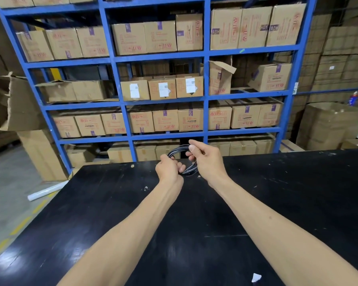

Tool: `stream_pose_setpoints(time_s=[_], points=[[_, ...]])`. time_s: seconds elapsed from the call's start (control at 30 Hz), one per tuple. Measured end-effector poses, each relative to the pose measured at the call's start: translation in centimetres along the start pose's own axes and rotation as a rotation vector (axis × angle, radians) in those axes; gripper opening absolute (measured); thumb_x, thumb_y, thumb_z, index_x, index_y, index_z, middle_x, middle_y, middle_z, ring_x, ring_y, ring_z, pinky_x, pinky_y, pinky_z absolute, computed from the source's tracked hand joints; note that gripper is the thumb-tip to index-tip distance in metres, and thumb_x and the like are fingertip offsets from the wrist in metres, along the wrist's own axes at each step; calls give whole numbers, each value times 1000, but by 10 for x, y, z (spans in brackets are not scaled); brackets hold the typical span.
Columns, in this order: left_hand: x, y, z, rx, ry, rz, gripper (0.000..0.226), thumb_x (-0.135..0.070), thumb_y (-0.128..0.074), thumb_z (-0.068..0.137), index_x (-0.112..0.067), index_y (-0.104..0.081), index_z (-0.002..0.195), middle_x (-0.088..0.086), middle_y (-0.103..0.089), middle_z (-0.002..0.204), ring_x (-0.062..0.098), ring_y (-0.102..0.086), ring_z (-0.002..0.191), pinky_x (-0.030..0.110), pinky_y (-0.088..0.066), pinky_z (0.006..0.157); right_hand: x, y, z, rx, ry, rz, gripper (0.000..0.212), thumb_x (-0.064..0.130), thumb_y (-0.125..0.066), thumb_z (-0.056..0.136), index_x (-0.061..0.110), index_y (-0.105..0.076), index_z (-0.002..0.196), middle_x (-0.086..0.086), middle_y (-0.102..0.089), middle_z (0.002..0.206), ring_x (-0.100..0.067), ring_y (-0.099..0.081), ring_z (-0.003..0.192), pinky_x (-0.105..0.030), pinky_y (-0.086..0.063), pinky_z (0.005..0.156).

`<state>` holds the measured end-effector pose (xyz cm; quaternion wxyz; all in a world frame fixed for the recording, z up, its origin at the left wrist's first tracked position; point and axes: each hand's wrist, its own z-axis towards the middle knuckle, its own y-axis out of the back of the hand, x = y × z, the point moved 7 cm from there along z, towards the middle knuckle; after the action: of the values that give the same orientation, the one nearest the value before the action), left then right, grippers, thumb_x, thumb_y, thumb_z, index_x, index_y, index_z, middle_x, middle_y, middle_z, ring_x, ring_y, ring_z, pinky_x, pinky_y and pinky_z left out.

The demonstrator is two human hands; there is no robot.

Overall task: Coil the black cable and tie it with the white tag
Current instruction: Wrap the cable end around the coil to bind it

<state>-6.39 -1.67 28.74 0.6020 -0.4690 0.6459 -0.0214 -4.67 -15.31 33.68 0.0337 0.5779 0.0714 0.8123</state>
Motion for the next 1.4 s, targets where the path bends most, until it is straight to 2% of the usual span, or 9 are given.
stream_pose_setpoints(time_s=[0.13, 0.2, 0.33, 0.43, 0.53, 0.67, 0.93, 1.2, 1.4], points=[[-1, -3, -6, -16, 6, -83, 28, -14, -33, 100, -13, -43, 73, 0, -30, 55, 13, -23, 44, 26, -22, 39, 17, 1, -13, -91, 261, -282, 31, 25, -58, 103, 12, -71, 128, 2, -74, 101, -7, -67, 83, -11, -53, 73], [-6, 0, -3, -32, -16, -103, 28, -14, -33, 100, -13, -42, 73, 0, -28, 55, 14, -23, 44, 26, -23, 40, 17, -6, -13, 0, 267, -333, 38, 21, -52, 106, 11, -59, 142, -3, -70, 114, -13, -65, 101, -18, -53, 85], [-1, -2, -6, 22, -5, -87, 30, -20, -33, 101, -13, -41, 73, -1, -30, 49, 15, -28, 43, 29, -35, 46, 20, -4, -11, 43, 290, -382, 43, 6, -53, 104, 10, -53, 147, -8, -68, 119, -14, -64, 108, -5, -42, 80], [3, -2, -9, 96, 6, 209, 40, -26, -33, 104, -8, -56, 77, 2, -51, 49, 18, -51, 51, 35, -51, 67, 20, 8, -5, 6, 276, -401, 43, 0, -55, 102, 8, -57, 144, -10, -69, 122, -19, -66, 115, -1, -42, 79], [-14, -1, 5, 161, -125, 635, 49, -42, -35, 102, -10, -72, 96, 5, -73, 79, 20, -63, 70, 32, -51, 66, 18, 17, 0, 48, 295, -493, 44, -4, -54, 100, 7, -57, 143, -11, -70, 116, -20, -66, 111, -19, -49, 93], [-29, -16, 4, 478, -220, 806, 45, -50, -46, 100, -17, -73, 111, 0, -77, 103, 13, -73, 94, 26, -54, 79, 13, 14, -2, 148, 338, -594, 52, -13, -53, 95, 7, -56, 143, -11, -67, 116, -19, -65, 112, -24, -51, 96], [-19, -32, -10, 693, -140, 855, 26, -19, -61, 98, 5, -72, 100, 14, -66, 81, 16, -64, 67, 27, -58, 66, -4, 22, -2, 172, 208, -595, 51, -8, -54, 95, 13, -44, 140, -5, -62, 107, -16, -60, 99, -27, -47, 74], [-8, -51, -10, 669, -378, 1397, 30, -19, -57, 99, -10, -67, 72, 3, -64, 66, 9, -59, 56, 20, -48, 62, -31, 30, -2, 139, 147, -498, 17, 1, -43, 101, 13, -55, 106, -8, -63, 96, -14, -48, 69, -24, -41, 53], [30, -46, -1, 708, -238, 1245, 20, -8, -58, 97, 6, -73, 97, 6, -61, 70, 13, -56, 58, 27, -53, 61, -55, 54, -10, 136, 73, -371, 6, 13, -53, 104, 14, -56, 99, -6, -66, 88, -11, -58, 72, -15, -45, 57]])
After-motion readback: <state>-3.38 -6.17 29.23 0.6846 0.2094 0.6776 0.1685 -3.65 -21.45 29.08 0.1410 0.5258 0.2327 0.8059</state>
